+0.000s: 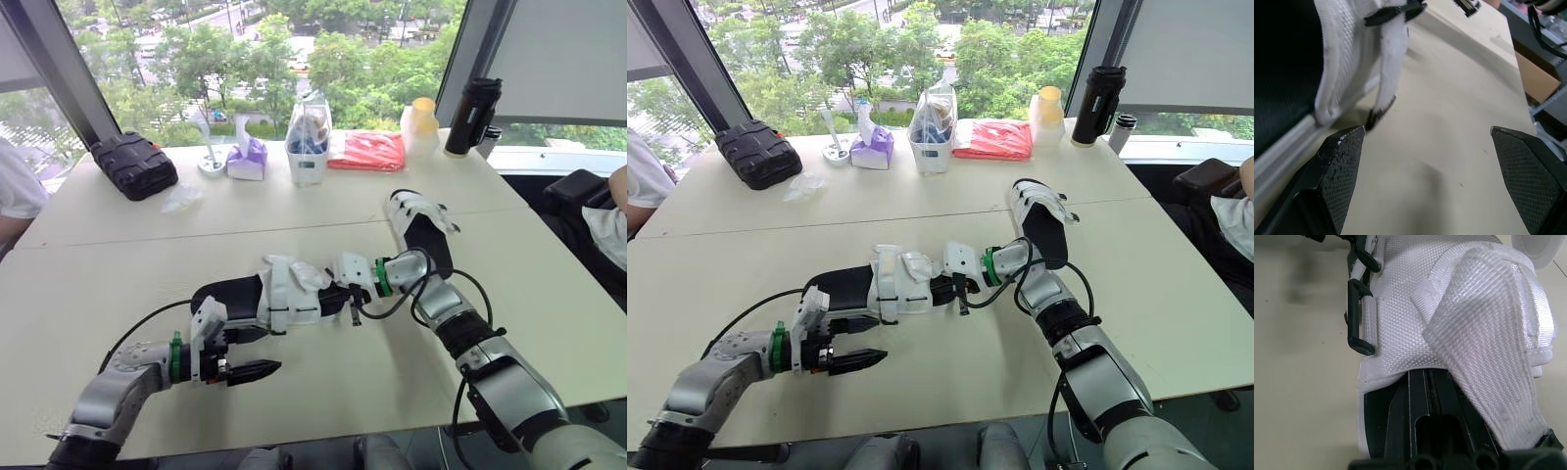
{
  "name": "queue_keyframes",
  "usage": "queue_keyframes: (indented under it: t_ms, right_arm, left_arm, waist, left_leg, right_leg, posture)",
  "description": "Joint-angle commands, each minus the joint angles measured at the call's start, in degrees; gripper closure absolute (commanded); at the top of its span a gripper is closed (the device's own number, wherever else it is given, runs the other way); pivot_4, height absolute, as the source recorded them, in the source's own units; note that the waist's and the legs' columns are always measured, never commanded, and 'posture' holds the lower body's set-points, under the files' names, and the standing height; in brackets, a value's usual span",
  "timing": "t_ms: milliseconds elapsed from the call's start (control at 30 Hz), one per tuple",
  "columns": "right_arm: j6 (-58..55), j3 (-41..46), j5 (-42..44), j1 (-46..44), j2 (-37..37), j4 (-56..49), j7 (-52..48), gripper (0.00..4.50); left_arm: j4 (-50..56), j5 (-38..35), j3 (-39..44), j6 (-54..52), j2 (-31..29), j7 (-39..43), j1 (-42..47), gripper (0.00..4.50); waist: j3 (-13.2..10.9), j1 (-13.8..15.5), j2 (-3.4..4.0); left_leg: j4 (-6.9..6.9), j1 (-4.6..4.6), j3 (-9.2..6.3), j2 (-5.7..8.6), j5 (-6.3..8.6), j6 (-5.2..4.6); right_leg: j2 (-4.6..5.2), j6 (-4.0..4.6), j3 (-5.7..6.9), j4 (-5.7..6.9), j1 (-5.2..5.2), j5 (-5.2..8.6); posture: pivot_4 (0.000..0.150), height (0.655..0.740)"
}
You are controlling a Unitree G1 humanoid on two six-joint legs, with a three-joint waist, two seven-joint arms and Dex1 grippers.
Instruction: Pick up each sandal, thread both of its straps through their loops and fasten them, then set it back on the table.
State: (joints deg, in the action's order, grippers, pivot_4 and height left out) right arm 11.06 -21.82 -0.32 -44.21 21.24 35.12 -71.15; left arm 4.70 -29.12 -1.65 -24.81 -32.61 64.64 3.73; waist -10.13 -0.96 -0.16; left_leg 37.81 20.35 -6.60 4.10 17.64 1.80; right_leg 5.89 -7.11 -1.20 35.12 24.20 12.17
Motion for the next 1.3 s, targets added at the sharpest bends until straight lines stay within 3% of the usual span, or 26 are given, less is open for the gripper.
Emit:
queue_keyframes:
  t_ms: [33,367,467,667,700,933,1100,1300]
  right_arm:
    - [-1.7,-2.4,-3.4,2.4,0.6,1.9,-0.4,4.5]
    - [-1.9,-2.3,-3.5,3.2,0.9,1.0,-0.6,4.5]
    - [-1.9,-2.4,-3.6,3.2,0.8,1.0,-0.6,4.5]
    - [-1.9,-2.4,-3.7,3.3,0.6,0.9,-0.7,4.5]
    - [-1.9,-2.5,-3.7,3.3,0.6,1.0,-0.7,4.5]
    - [-1.8,-2.5,-3.9,3.3,0.7,0.9,-0.7,4.5]
    - [-1.9,-2.7,-4.0,3.8,0.6,0.5,-0.8,4.5]
    - [-1.9,-2.8,-4.1,3.8,0.7,0.4,-1.1,4.5]
  left_arm:
    - [-0.3,1.3,-0.9,2.8,1.2,-0.5,1.5,0.24]
    - [0.6,1.2,-3.1,1.6,3.2,-0.9,2.7,0.24]
    - [0.0,1.3,-3.1,1.6,3.9,-1.3,3.3,1.1]
    - [-0.7,1.0,-2.8,1.3,4.9,-3.0,4.1,4.11]
    - [-0.8,1.0,-2.7,1.1,4.9,-3.2,4.1,4.44]
    - [6.8,-4.2,-3.6,-8.0,-1.5,1.1,-1.6,4.44]
    - [12.5,-4.6,-5.1,-8.6,-6.2,4.0,-8.9,4.44]
    - [15.9,-5.4,-4.7,-8.5,-7.7,3.8,-11.9,4.44]
  waist:
    - [0.0,0.0,0.0]
    - [0.0,0.1,0.0]
    - [0.0,0.1,0.0]
    - [0.0,0.0,0.0]
    - [0.0,0.0,-0.01]
    - [0.0,-0.2,0.0]
    - [0.0,-0.2,0.01]
    - [0.0,-0.1,0.0]
  left_leg:
    - [0.0,0.0,0.0,0.0,0.0,0.0]
    - [0.0,0.0,0.0,0.01,0.0,0.0]
    - [0.0,0.0,0.0,0.01,0.0,0.0]
    - [0.0,0.0,0.0,0.02,0.0,0.0]
    - [0.0,0.0,0.0,0.02,0.0,0.0]
    - [-0.04,0.0,0.02,0.01,0.01,-0.02]
    - [-0.14,-0.01,0.02,-0.04,0.01,-0.02]
    - [-0.18,-0.02,0.01,-0.05,0.01,-0.02]
  right_leg:
    - [0.0,0.0,0.0,0.0,0.0,0.0]
    - [0.0,-0.01,0.0,0.0,0.0,0.0]
    - [0.0,-0.01,0.0,0.0,0.0,-0.01]
    - [0.0,-0.02,0.0,0.0,0.0,-0.01]
    - [0.0,-0.02,0.0,0.0,0.0,-0.01]
    - [0.0,-0.02,-0.02,0.0,0.03,0.0]
    - [0.02,0.03,-0.03,-0.04,0.05,0.02]
    - [0.02,0.19,-0.02,-0.05,0.04,0.12]
  posture:
    - [0.15,0.74]
    - [0.15,0.74]
    - [0.15,0.74]
    - [0.15,0.74]
    - [0.15,0.74]
    - [0.15,0.74]
    - [0.15,0.74]
    - [0.15,0.74]
